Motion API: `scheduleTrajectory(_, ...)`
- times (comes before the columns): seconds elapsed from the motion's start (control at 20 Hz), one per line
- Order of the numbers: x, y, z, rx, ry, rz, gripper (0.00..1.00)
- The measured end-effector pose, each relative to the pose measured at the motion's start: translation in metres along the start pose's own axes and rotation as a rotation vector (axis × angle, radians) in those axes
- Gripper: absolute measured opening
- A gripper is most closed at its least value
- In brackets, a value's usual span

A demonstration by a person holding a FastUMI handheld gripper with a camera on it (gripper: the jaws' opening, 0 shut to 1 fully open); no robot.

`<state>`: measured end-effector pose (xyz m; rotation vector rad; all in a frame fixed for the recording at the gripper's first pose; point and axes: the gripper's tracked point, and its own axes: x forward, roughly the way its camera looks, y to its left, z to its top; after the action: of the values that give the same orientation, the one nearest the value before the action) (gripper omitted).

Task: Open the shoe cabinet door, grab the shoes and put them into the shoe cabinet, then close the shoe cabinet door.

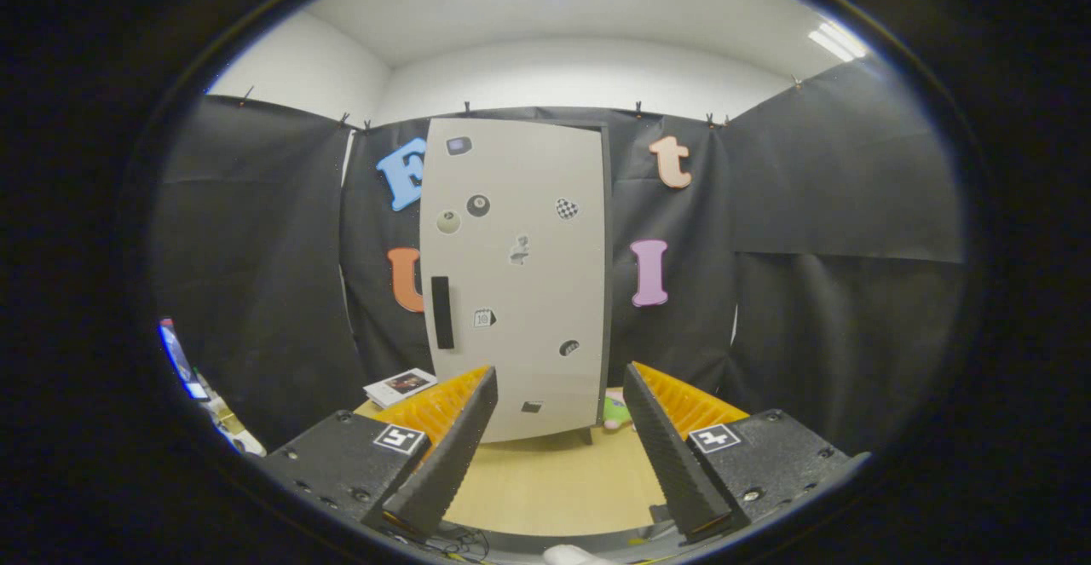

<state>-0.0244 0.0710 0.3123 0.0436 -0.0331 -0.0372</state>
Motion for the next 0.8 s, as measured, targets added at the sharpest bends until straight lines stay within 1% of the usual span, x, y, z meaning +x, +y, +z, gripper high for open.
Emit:
scheduleTrajectory(0.15, 0.0004, 0.001, 0.0043, -0.004, -0.007, 0.006, 0.98)
scheduleTrajectory(0.4, 0.002, 0.0072, -0.0009, -0.009, 0.006, 0.021, 0.97)
scheduleTrajectory(0.8, 0.0009, 0.0074, 0.0053, 0.002, -0.006, 0.011, 0.98)
